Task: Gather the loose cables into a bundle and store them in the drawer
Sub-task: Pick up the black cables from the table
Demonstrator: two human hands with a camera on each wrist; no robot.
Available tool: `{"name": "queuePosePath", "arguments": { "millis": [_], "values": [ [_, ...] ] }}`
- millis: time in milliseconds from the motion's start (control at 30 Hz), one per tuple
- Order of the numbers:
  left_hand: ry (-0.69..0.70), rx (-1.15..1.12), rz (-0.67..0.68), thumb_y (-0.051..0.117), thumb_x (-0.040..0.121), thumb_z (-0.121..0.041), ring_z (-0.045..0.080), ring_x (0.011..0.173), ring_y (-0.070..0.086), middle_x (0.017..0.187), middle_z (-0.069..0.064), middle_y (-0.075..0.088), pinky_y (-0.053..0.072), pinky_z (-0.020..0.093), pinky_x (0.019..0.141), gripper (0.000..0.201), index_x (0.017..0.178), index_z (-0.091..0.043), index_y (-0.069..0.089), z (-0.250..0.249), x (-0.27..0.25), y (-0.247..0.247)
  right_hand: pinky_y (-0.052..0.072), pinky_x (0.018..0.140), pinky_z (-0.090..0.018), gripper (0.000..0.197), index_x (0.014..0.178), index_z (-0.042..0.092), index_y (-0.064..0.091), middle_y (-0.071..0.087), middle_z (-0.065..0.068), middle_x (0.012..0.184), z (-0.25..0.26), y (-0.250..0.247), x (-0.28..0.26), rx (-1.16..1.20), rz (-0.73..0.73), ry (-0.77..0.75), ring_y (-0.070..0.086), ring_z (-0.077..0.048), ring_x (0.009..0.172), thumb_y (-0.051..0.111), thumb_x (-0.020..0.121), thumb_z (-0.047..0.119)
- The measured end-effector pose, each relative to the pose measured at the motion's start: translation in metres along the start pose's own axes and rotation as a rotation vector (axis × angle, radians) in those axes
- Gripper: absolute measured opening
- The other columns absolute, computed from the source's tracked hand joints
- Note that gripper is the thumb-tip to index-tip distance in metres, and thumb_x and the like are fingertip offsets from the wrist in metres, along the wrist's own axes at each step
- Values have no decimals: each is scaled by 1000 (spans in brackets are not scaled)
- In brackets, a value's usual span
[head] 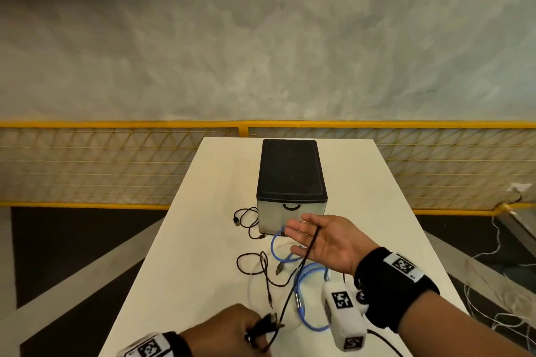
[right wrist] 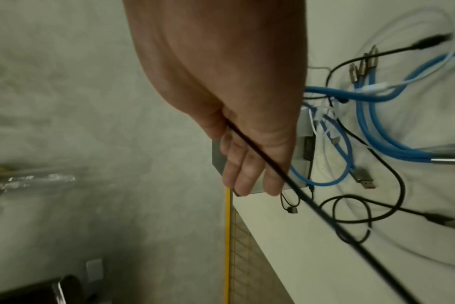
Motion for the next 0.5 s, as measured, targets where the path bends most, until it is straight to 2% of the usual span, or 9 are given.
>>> {"name": "queuePosePath", "arguments": {
  "millis": [67,100,167,200,300,400,500],
  "values": [
    [5,-23,-15,79,76,-27,-5,88,67,86,-8,75,44,7,77,7,76,-29,72,-2,-4,-7,49,83,-47,21,103,13,53,72,-19,106,0,2,-1,-17,7,-34,70,-31,98,34,103,21],
    [13,-109,-85,82,75,-24,-7,84,66,95,-2,76,45,7,72,12,83,-24,73,-5,-1,-18,49,81,-46,22,104,13,53,71,-19,109,0,3,-2,-35,5,-52,69,-31,100,33,103,22],
    [33,-358,-247,84,72,-18,-7,65,61,104,0,72,43,12,53,30,98,-15,71,-17,7,-39,49,77,-44,24,107,13,54,68,-19,116,-2,5,-3,-76,-8,-71,66,-32,105,32,104,24],
    [36,-443,-262,83,69,-19,-4,58,56,106,-3,69,37,15,47,41,107,-17,68,-27,12,-47,48,74,-43,25,107,13,54,68,-19,117,-3,5,-4,-86,-19,-79,66,-32,106,33,104,24],
    [134,-492,-140,74,63,-15,4,59,49,110,0,61,28,20,45,57,118,-27,63,-69,25,-58,49,68,-39,26,109,13,55,70,-17,111,0,2,-6,-123,-50,-121,68,-31,98,33,104,24],
    [201,-601,-126,65,64,-8,6,53,37,94,-1,61,17,22,47,55,118,-19,63,-96,29,-75,49,70,-39,26,113,13,56,70,-19,114,5,-7,-9,-159,-84,-153,67,-31,101,34,104,23],
    [116,-547,-312,70,76,-19,6,46,31,69,-4,50,18,19,44,24,100,-18,68,-100,38,-87,47,70,-38,28,117,13,58,70,-16,110,5,-14,-12,-125,-89,-135,63,-30,98,35,104,23]
  ]
}}
Point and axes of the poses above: each hand's wrist, its own x-axis towards the middle knuckle, its own y-axis out of the palm, z = x × y, the point moved 8 cm from there along x, towards the middle knuckle
